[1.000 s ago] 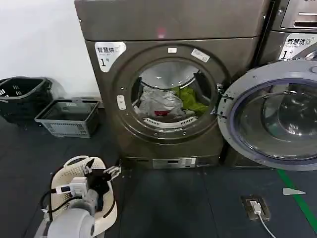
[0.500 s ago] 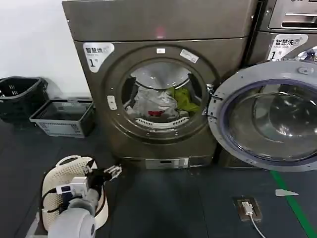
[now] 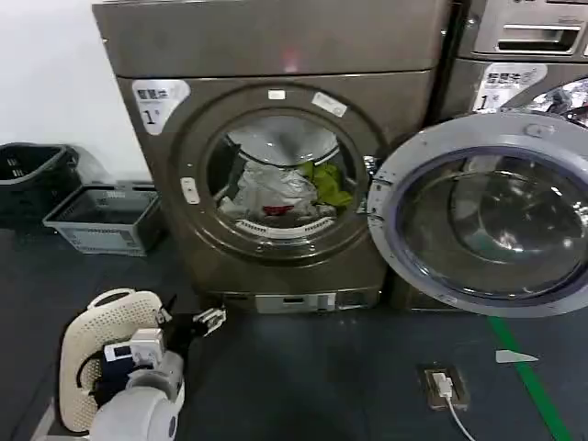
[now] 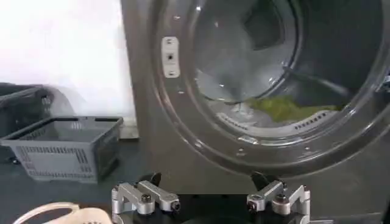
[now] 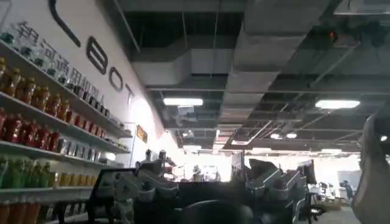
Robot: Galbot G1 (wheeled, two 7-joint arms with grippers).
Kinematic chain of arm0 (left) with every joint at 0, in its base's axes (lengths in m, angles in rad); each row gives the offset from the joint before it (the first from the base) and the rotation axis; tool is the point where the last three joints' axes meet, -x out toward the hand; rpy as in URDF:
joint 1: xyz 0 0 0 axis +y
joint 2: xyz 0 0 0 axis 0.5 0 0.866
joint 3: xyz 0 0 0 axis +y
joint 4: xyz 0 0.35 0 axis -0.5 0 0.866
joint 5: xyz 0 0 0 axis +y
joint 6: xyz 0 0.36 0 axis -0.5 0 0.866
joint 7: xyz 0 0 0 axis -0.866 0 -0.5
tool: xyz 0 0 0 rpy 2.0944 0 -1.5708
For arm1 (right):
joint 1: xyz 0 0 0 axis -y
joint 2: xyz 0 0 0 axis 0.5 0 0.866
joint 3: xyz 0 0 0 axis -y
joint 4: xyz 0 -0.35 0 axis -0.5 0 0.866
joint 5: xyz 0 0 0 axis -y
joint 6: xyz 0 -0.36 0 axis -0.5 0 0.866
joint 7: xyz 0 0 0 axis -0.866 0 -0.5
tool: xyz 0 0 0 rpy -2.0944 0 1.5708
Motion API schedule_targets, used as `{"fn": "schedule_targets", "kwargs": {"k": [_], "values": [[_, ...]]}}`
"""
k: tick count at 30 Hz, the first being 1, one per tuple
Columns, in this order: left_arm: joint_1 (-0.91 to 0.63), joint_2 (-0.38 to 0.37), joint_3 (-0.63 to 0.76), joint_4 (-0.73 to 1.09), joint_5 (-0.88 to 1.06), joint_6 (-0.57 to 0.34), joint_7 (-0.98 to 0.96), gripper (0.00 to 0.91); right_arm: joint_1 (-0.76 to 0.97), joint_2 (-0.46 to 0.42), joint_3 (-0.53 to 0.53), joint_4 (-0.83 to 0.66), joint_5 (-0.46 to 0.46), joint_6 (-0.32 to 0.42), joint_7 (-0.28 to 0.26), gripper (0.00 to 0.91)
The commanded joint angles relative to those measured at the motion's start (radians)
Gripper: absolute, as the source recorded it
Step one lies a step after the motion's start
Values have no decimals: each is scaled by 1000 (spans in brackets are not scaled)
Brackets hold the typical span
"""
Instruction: Grasp the clothes from the dryer.
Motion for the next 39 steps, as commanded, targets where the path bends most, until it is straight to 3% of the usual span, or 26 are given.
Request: {"fn": "schedule_targets", "kwargs": {"k": [1, 39], "values": [[-2, 0, 0, -2, 1, 49, 0, 907, 2, 4, -2, 3, 0, 0, -1, 907], [14, 1, -3, -24, 13, 49, 20, 907, 2, 8, 0, -11, 8, -1, -2, 907]]}}
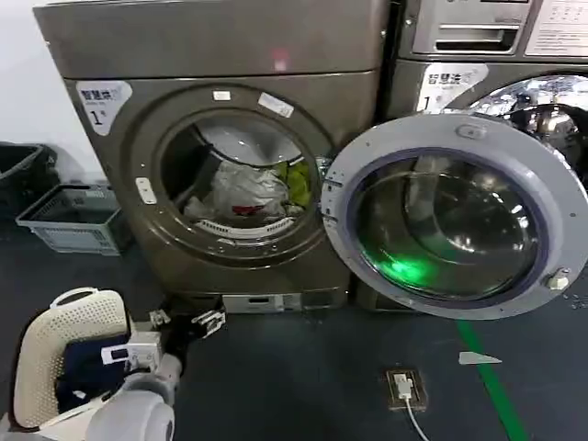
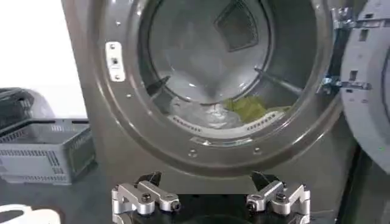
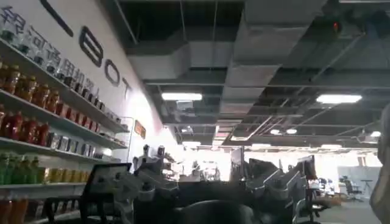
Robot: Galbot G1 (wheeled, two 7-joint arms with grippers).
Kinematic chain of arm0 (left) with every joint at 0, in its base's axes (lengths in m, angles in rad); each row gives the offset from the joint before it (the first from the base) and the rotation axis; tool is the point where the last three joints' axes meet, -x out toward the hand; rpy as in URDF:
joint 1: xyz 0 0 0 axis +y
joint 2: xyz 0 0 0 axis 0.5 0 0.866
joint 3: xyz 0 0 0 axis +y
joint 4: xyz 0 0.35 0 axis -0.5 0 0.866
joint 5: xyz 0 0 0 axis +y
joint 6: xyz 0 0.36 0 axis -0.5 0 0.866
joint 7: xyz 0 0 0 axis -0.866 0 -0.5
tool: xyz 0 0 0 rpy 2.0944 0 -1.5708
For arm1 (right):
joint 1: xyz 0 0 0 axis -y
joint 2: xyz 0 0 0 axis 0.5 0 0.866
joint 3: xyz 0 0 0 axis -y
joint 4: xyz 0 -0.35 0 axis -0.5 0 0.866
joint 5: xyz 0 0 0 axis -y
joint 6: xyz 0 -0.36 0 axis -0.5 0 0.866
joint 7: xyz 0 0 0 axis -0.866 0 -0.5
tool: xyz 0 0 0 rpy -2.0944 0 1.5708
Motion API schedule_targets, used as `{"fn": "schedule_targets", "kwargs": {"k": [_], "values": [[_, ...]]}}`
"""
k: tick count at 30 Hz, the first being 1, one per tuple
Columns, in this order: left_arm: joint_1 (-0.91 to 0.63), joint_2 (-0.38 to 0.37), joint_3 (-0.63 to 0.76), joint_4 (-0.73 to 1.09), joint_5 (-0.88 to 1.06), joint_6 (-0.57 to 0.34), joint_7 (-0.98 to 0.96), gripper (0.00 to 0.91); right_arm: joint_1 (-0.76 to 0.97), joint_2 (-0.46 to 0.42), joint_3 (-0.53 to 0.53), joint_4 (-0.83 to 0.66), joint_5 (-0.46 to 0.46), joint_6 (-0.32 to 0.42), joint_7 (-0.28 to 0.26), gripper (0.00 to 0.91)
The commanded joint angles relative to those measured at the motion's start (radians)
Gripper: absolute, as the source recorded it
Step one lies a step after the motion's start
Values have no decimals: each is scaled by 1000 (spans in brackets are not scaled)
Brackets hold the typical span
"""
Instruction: Grasp the clothes from the dryer.
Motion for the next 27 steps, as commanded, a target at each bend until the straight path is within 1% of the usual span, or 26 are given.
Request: {"fn": "schedule_targets", "kwargs": {"k": [1, 4, 9, 16, 22, 27], "values": [[0, 1, 1, -7, 1, 49, 3, 907, 2, -3, 3, 0, 3, 3, 8, 907], [-3, 3, 0, -8, 2, 49, 4, 907, -2, -3, 8, -5, 6, 5, 16, 907], [-14, 5, 5, 0, 5, 49, 8, 907, -5, 4, 11, -8, 7, 28, 24, 907], [-37, 5, 14, 8, 18, 49, 9, 907, -1, 11, 17, -5, 70, 27, 45, 907], [-43, 9, 13, 21, 14, 49, 12, 907, 1, 30, -1, 12, 78, 38, 58, 907], [-51, 8, 13, 29, 12, 49, 12, 907, -1, 29, 1, 10, 82, 43, 56, 907]]}}
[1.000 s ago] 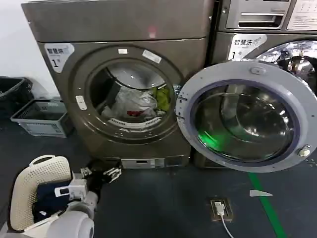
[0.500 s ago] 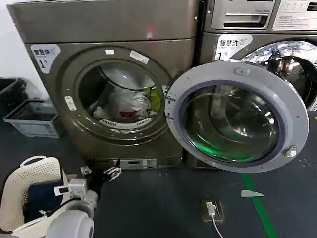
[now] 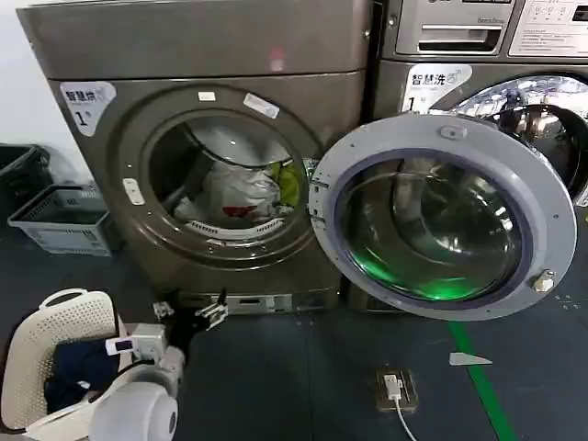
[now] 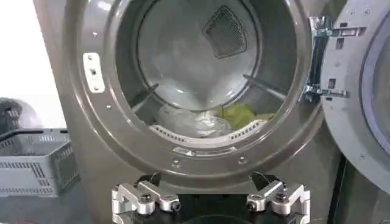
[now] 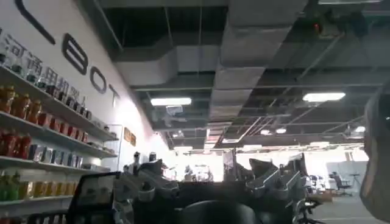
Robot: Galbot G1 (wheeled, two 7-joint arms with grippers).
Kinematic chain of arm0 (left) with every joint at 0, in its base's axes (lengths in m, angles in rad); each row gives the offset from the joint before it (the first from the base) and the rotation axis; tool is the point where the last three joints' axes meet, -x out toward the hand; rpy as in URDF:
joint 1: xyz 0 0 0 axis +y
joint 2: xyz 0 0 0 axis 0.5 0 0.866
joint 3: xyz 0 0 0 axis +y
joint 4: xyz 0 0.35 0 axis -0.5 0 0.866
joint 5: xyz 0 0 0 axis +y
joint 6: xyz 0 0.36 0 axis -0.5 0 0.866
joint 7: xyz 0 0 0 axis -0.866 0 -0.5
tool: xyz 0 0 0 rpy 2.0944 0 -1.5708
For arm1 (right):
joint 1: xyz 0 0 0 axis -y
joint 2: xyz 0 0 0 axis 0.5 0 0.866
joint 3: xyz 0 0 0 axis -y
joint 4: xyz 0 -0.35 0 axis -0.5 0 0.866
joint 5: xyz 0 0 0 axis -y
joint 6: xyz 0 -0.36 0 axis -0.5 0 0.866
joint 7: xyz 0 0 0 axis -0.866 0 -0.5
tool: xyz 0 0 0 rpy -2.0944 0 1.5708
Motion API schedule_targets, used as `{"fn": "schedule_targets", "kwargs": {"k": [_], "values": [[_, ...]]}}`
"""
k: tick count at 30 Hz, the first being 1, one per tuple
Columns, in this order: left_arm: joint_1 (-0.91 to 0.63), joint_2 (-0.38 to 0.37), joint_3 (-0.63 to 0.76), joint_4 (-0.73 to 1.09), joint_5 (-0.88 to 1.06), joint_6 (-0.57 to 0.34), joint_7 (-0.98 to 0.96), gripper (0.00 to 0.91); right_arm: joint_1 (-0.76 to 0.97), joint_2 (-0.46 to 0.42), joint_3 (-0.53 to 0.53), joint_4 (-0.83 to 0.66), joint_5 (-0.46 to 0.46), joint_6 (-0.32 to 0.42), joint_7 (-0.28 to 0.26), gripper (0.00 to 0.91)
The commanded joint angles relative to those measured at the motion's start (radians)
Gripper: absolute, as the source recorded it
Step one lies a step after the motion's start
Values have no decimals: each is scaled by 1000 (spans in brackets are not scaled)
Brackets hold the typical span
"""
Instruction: Grasp the clothes from the dryer.
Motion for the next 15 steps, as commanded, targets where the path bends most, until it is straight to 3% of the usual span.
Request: {"fn": "schedule_targets", "kwargs": {"k": [1, 15], "values": [[-13, -1, 1, 10, -3, 49, 0, 907, 0, 3, -1, 4, 21, 9, 6, 907], [-28, -4, 4, 22, -3, 49, -3, 907, -3, 16, 2, 5, 23, 13, 1, 907]]}}
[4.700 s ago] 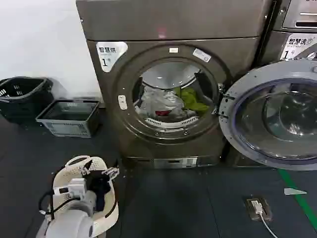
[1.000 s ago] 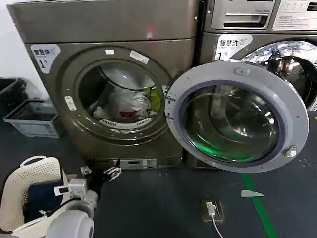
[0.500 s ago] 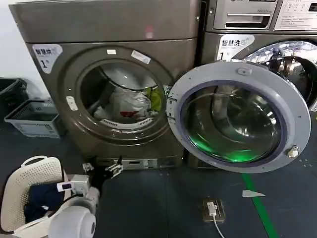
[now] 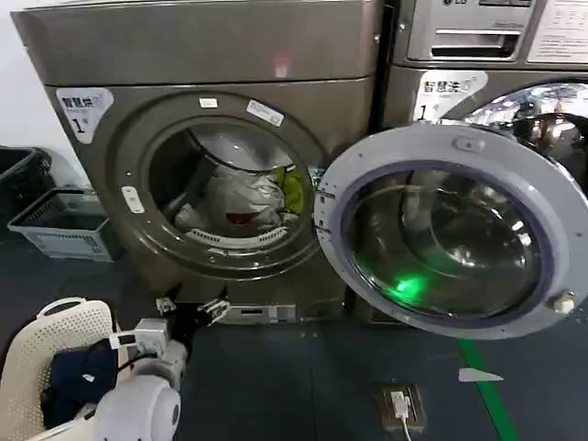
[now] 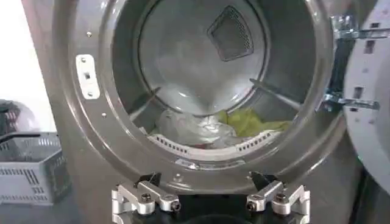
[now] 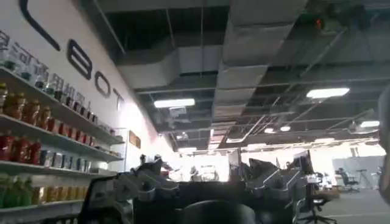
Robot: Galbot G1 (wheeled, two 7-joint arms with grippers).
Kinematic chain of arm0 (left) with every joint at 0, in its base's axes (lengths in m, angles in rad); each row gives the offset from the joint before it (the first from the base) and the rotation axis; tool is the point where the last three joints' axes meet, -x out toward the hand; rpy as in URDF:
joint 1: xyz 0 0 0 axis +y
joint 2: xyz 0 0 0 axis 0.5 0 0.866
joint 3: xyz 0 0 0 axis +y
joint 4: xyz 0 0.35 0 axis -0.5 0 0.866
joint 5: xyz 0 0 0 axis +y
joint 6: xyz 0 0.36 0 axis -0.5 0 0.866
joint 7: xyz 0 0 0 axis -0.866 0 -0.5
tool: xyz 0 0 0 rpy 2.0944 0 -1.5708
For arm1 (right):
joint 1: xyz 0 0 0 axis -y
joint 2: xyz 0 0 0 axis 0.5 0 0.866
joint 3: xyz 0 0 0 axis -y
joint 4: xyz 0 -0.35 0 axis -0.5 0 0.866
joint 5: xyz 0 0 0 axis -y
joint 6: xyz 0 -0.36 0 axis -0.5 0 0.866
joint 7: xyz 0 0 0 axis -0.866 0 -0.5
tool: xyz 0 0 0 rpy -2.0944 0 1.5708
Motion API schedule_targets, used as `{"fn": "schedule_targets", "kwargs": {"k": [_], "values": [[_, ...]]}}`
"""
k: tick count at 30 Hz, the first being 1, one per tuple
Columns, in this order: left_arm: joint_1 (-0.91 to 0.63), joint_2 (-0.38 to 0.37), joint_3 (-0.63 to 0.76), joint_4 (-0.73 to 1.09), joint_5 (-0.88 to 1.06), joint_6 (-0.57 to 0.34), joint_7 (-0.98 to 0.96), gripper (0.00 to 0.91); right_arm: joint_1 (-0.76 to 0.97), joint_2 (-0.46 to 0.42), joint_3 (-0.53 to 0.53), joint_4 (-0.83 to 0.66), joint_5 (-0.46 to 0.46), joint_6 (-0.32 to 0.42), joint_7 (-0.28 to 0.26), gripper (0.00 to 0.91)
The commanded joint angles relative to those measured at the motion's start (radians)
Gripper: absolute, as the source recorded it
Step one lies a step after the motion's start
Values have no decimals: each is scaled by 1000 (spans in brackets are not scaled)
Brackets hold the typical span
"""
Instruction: Grasp the clothes from the dryer.
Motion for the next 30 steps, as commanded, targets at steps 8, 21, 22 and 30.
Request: {"fn": "schedule_targets", "kwargs": {"k": [8, 21, 22, 30], "values": [[13, 0, 1, 0, -3, 49, -3, 907, -8, 5, 2, -4, 12, 11, -8, 907], [11, -5, -3, -6, -16, 49, -10, 907, -7, 7, 0, 4, 12, 13, -11, 907], [12, -3, -2, -5, -16, 49, -10, 907, -5, 8, -1, 7, 11, 12, -10, 907], [3, -1, -1, -2, -11, 49, -10, 907, -4, 11, -1, 16, 11, 11, -10, 907]]}}
